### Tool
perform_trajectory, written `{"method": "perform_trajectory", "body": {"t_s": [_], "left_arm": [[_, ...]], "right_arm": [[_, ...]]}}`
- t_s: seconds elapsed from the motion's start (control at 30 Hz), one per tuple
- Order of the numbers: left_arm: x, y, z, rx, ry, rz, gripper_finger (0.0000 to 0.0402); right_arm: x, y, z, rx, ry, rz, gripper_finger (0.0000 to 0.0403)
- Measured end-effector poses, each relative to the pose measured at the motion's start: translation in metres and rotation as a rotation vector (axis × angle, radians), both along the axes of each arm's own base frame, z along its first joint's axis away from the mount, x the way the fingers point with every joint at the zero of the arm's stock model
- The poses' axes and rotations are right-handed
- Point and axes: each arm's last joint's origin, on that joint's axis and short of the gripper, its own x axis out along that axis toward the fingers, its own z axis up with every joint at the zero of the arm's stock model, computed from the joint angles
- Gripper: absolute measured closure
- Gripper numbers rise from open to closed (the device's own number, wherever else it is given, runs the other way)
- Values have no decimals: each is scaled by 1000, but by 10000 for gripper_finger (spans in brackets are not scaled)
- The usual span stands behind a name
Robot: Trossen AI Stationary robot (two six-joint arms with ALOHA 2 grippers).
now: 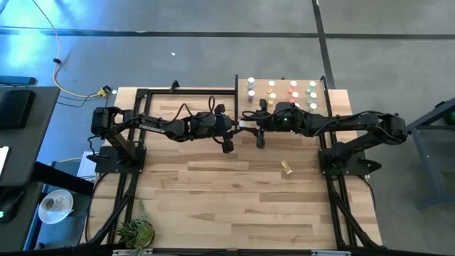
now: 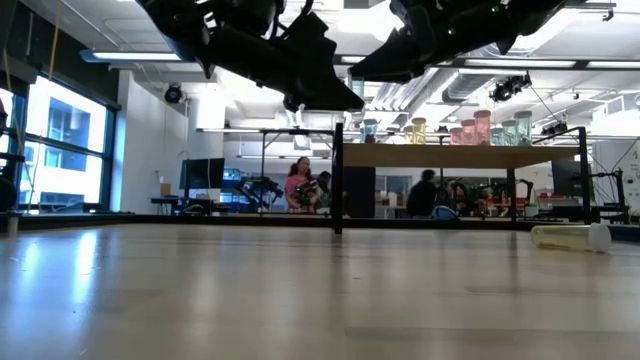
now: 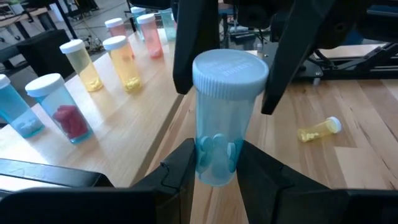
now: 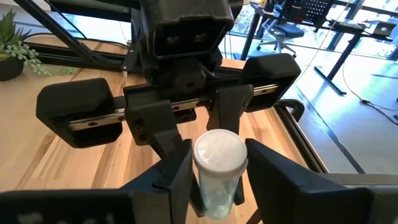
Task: Pick and place medicine bottles onto shelf by color
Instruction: Put the blue medicine bottle aligned with the other blue medicine bottle on the shelf
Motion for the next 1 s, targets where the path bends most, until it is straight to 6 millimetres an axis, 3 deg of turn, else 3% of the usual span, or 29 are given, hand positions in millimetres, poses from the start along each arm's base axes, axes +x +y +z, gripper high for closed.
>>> {"method": "perform_trajectory", "body": {"t_s": [0.2,0.47,1.0], "left_arm": [[0,0,0,0,0,2,311],[0,0,0,0,-1,0,303],[0,0,2,2,-17,1,208]], "right_arm": [[0,0,0,0,1,0,299],[0,0,0,0,0,0,304],[-11,0,12,-23,-19,-66,305]]}}
